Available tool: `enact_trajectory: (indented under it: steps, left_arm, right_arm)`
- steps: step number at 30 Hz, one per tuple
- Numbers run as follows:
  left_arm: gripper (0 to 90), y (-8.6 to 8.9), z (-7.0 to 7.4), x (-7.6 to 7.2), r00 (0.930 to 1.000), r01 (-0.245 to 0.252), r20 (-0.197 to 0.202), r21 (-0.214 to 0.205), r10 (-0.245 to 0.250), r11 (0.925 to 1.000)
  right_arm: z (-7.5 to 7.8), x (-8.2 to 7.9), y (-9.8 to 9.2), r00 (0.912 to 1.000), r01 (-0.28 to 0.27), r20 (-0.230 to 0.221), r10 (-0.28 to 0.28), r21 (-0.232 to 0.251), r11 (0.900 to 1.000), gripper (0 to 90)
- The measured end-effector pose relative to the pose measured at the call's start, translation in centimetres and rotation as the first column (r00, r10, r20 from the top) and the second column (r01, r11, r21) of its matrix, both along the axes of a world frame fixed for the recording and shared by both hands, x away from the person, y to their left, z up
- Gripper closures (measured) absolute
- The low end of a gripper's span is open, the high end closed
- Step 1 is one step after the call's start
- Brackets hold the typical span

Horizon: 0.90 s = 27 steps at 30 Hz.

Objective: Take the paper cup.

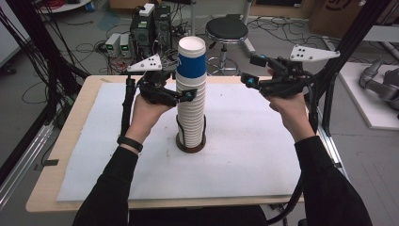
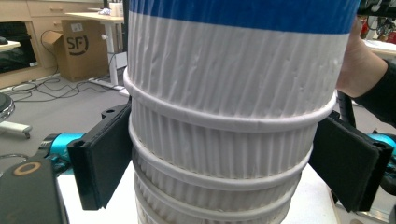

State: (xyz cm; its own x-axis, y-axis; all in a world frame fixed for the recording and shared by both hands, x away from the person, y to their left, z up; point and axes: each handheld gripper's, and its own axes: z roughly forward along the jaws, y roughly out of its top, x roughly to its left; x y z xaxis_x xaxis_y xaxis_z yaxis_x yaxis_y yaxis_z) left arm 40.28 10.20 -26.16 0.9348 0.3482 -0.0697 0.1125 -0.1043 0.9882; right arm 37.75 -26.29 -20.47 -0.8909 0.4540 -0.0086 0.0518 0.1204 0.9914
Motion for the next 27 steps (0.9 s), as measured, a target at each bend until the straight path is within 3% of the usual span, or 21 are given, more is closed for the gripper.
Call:
enact_trajectory:
  steps: [14,27]
  left_arm:
    - [12.4,0.0,0.0,0.1,1.0000,0.000,-0.002,-0.003,0.000,1.0000]
    - [12.4,0.0,0.0,0.2,1.0000,0.004,-0.006,-0.009,-0.004,1.0000]
  right_arm:
    - [2.5,1.3,3.4,0.9966,-0.081,-0.014,0.081,0.031,0.9962,19.7]
    - [4.4,2.2,7.8,0.9909,-0.132,-0.026,0.132,0.003,0.9912,19.6]
